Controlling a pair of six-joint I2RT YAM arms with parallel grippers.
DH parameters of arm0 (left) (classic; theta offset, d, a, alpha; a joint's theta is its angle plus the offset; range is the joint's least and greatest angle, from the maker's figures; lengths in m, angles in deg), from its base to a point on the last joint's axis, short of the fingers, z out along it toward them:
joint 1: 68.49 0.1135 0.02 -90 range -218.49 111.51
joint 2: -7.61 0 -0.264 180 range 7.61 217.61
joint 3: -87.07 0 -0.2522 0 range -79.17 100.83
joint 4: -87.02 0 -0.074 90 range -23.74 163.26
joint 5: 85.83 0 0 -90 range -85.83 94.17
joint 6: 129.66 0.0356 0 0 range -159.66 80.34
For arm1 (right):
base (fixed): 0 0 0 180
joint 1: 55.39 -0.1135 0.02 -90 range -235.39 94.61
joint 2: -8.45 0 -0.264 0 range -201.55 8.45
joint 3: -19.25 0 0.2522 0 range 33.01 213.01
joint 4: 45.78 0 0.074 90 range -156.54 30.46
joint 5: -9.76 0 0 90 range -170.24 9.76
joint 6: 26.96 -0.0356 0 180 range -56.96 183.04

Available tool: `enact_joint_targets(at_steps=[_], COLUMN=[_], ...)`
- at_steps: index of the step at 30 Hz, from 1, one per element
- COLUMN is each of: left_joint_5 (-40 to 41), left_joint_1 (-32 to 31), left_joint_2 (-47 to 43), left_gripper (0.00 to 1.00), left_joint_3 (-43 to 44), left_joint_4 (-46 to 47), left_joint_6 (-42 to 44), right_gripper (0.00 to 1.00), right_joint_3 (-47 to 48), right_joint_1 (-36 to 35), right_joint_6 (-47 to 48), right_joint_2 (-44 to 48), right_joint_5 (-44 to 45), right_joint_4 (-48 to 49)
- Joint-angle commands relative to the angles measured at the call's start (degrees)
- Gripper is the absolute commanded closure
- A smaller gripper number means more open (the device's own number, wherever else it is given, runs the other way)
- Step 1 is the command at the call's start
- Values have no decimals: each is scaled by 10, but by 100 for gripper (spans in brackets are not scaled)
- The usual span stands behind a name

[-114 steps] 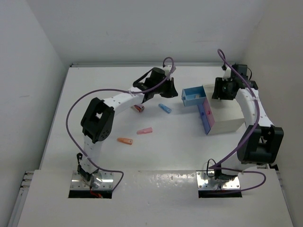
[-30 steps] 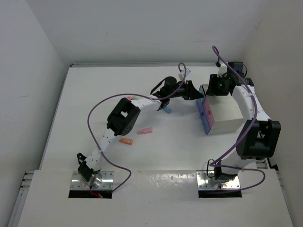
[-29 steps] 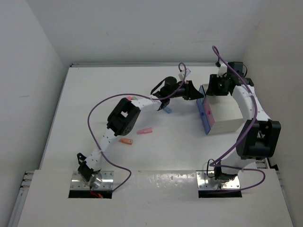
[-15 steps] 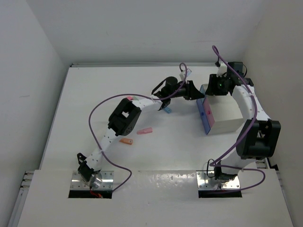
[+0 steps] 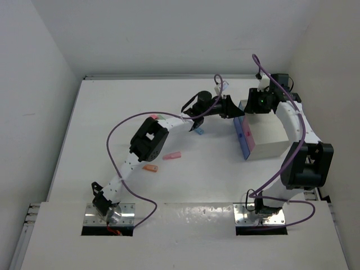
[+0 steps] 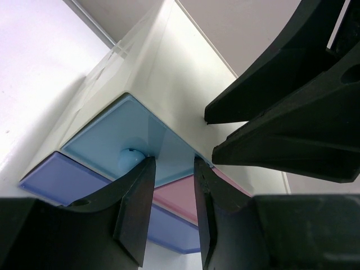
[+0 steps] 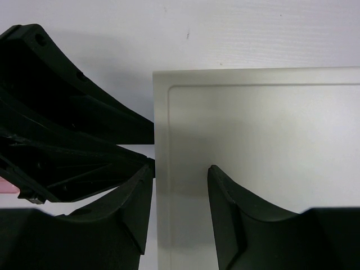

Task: Sort the stationery into containers
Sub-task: Close the drawer in the storage box, then open the drawer in the storage box.

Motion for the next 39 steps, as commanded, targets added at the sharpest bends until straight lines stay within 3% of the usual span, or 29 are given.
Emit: enact_joint_targets(at_steps=[1,12,17,21,26,31,39], left_joint_5=[22,54,33,-14,-46,-45,-11], left_joint_1=[-7,26,54,70,56,8,-47], left_joint_2=[19,-75,-152,-209,-286,-295,-203], left_gripper=[60,59,60,68,62,54,53], left_joint_3=[21,-128,-192,-277,-408,-420,-298], left_joint_4=[16,64,56,46,86,109,88], left_joint_6=[-5,6,35,31,0,-20,-22], right_gripper=[57,57,56,55,55,55,61], right_joint_3=[-31,-23,-23,-14,-24,-53,-77], right_joint_1=[-9,-9,-2,17,33,41,51], right_joint_6=[-14,-23,-19,-12,-2,0,-4], right_joint_2=[-33,-26,-8,6,43,76,94], right_joint_5=[-16,-17,9,18,21,22,22], right_joint_4=[-103,-102,-94,-104,-112,-114,-118])
